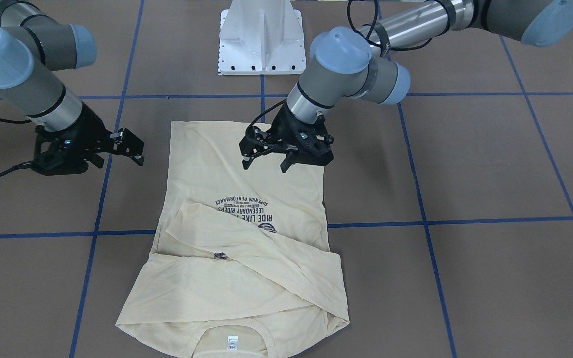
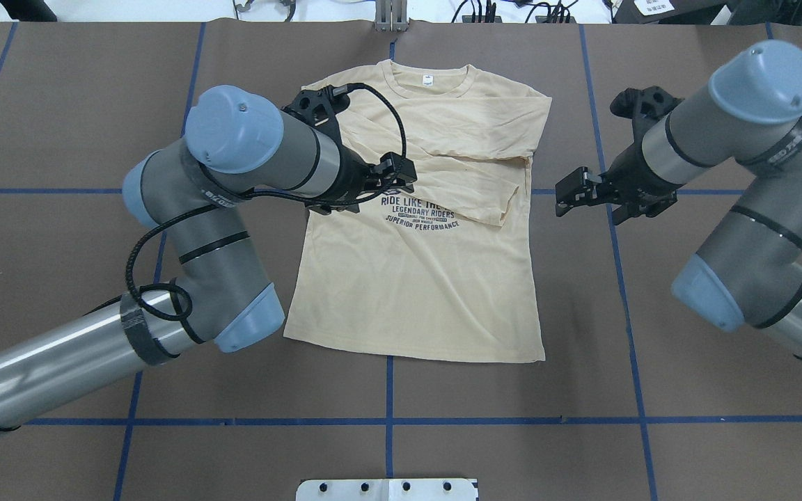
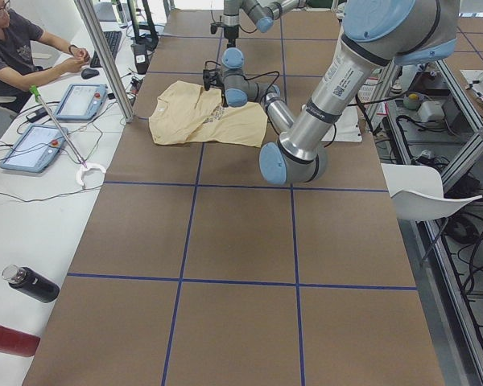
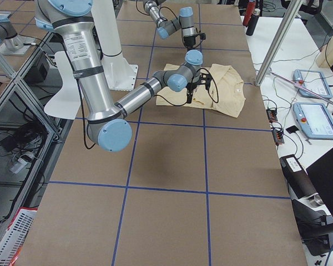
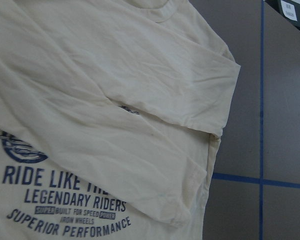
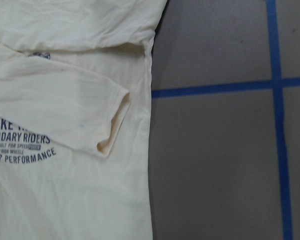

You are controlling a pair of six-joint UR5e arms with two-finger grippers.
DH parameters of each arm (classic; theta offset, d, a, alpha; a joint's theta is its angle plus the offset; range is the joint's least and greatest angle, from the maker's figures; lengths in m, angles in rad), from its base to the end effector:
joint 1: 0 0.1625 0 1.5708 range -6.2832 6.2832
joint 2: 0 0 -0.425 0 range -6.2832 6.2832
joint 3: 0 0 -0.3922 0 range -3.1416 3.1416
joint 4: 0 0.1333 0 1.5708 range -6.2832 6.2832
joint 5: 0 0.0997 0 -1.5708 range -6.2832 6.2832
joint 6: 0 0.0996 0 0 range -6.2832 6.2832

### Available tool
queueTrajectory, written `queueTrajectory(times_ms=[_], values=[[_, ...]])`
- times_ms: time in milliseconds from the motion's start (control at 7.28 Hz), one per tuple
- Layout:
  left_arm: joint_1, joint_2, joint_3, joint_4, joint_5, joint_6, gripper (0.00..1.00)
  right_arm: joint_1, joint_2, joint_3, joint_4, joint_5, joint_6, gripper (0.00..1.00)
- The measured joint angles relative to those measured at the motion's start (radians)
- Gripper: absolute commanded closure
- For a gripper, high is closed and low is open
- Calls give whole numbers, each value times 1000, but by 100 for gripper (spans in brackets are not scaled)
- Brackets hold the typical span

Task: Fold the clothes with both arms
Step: 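Move the right gripper to the hem corner nearest the robot while the left gripper withdraws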

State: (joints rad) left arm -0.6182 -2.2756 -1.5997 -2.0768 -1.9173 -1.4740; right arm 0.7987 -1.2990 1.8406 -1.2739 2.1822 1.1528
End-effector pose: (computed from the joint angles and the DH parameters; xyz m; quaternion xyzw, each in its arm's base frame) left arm 0.5027 -0.4796 0.1598 0.0688 0.5851 -0.1099 0.8005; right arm -0.3483 -0.4668 0.3501 -0.0037 -0.4757 0.0445 0.8785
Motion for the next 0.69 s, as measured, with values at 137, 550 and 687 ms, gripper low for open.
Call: queueTrajectory(times_ms=[137, 550, 687], values=[[-6, 32, -63, 50, 1, 29, 0, -70, -34, 3, 85, -44, 86, 0], [-17, 50, -108, 85, 3, 48, 0, -240, -66, 3, 145, -146, 200, 1], [-20, 51, -110, 85, 3, 54, 0, -288, -67, 1, 143, -175, 221, 2]])
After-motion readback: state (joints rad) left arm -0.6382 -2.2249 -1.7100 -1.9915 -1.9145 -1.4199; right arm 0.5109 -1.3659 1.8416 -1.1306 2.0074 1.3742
